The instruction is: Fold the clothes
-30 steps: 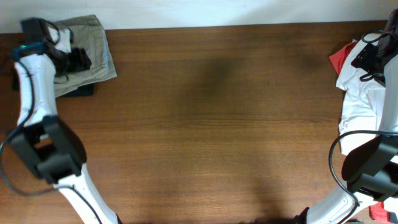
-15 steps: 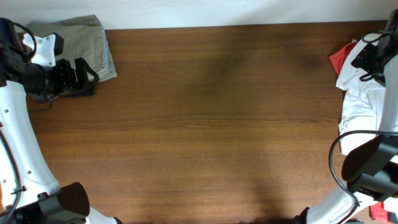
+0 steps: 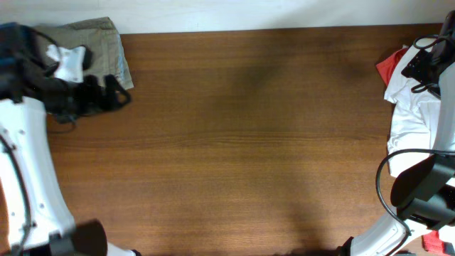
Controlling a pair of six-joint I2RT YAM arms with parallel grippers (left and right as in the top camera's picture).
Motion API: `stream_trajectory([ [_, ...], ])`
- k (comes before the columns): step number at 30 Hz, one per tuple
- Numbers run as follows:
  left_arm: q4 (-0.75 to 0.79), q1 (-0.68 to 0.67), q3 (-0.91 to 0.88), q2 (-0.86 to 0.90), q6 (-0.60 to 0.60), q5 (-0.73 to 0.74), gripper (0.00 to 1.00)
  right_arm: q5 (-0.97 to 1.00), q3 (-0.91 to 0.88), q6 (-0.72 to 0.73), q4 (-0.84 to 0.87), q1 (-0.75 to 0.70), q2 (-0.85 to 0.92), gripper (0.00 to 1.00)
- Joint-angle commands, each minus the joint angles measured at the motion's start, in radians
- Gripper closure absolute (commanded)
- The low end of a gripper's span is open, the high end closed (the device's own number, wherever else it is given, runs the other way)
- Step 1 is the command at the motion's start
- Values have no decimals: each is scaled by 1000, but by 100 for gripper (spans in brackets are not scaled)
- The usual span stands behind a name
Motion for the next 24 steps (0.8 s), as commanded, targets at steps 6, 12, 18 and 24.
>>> stream_trajectory([
  [6,621,-286,-817,-679,-6,-65,1,15,17,7,0,-2,-13,1],
  [12,962,-280,-1385,-1192,2,-96,1,15,17,7,0,-2,-13,1],
  [18,1196,-243,-1648,-1454,2,-248,1,15,17,7,0,-2,-13,1],
  [24,1520,-188,-1938,-1577,1,-248,1,15,17,7,0,-2,-13,1],
])
